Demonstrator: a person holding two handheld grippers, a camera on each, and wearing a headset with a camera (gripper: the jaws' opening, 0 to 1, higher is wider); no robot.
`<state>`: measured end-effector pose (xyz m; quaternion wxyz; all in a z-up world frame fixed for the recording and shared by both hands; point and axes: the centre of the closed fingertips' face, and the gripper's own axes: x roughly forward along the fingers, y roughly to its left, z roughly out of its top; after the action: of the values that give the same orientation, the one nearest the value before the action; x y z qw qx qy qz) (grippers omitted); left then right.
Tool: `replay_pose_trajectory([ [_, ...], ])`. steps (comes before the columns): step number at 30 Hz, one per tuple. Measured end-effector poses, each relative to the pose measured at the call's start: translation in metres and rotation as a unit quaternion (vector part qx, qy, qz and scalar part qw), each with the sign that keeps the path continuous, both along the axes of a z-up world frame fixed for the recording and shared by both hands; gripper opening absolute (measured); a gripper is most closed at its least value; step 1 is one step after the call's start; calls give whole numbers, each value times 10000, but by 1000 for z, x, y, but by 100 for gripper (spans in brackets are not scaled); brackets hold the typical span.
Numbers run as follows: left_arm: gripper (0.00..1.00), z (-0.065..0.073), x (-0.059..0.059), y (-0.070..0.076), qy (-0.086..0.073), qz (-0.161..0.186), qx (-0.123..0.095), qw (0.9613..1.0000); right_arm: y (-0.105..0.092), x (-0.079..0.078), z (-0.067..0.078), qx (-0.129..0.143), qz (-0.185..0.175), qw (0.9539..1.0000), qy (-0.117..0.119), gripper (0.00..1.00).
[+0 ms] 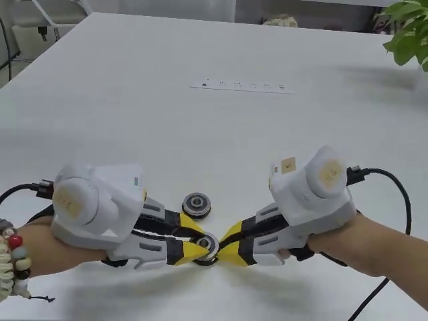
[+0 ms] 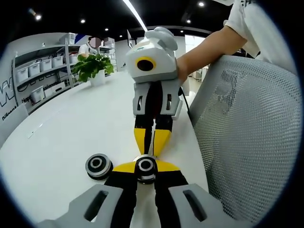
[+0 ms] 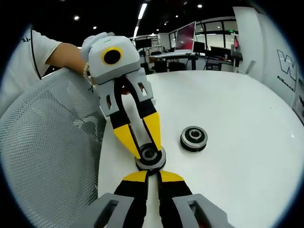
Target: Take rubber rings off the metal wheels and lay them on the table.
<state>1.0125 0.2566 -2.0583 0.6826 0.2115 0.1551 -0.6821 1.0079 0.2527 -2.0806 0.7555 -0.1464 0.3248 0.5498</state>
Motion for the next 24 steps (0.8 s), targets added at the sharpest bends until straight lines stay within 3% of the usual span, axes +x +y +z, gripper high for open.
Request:
replay_pose_trajectory([
  [5,8,0,0,0,-7,19,0,10000,-2,4,0,-97,-172,9997,109,0],
  [12,8,0,0,1,-5,22,-80,10000,-5,5,2,-22,-567,9969,537,0],
  [15,8,-1,1,1,-18,29,-83,10000,-7,6,5,137,-828,9934,779,0],
  [18,8,-1,0,0,-33,27,-102,9999,-8,6,6,143,-873,9923,866,0],
  [24,8,-1,0,0,-36,19,-109,9999,-11,4,7,361,-1168,9831,1359,0],
])
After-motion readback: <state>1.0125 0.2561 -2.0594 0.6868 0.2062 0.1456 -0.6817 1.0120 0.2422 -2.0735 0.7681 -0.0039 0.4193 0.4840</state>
